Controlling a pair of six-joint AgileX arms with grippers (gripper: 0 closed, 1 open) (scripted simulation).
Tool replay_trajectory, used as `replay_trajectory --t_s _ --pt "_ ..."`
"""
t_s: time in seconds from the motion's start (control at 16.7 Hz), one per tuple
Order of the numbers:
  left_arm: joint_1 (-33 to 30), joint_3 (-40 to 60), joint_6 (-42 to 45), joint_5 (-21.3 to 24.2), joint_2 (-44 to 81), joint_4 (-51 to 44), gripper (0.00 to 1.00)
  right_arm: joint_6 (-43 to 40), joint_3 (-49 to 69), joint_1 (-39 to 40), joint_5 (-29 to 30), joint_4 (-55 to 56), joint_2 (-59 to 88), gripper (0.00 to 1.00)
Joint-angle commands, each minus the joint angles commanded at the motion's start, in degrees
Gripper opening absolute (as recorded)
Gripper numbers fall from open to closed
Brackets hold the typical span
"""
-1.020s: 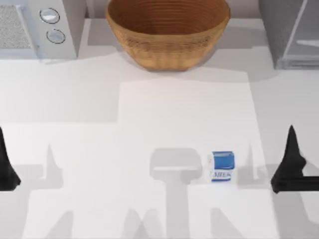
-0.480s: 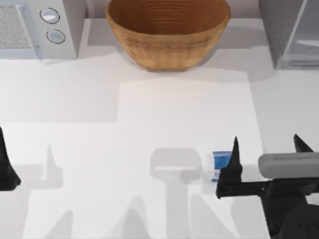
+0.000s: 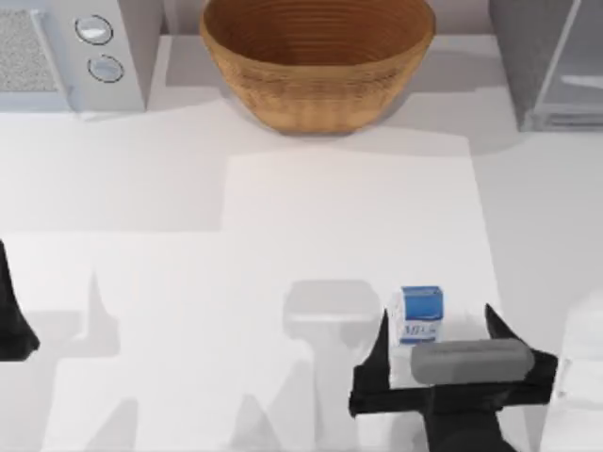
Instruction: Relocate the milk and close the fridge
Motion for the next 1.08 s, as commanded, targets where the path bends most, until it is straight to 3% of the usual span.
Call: replay_trajectory --t_s 0.48,0.84,1.08 --pt "0.0 0.0 0.0 0.0 0.0 0.0 1.0 0.58 0.92 0.0 0.08 2.39 3.4 1.0" --pt "0.0 0.0 0.0 0.0 0.0 0.0 1.0 -2.69 5.13 -6.9 -6.76 3.9 5.95 1.0" --pt "0.0 0.0 0.0 0.0 0.0 0.0 1.0 -3.1 5.68 -7.87 -7.7 4.08 6.33 1.0"
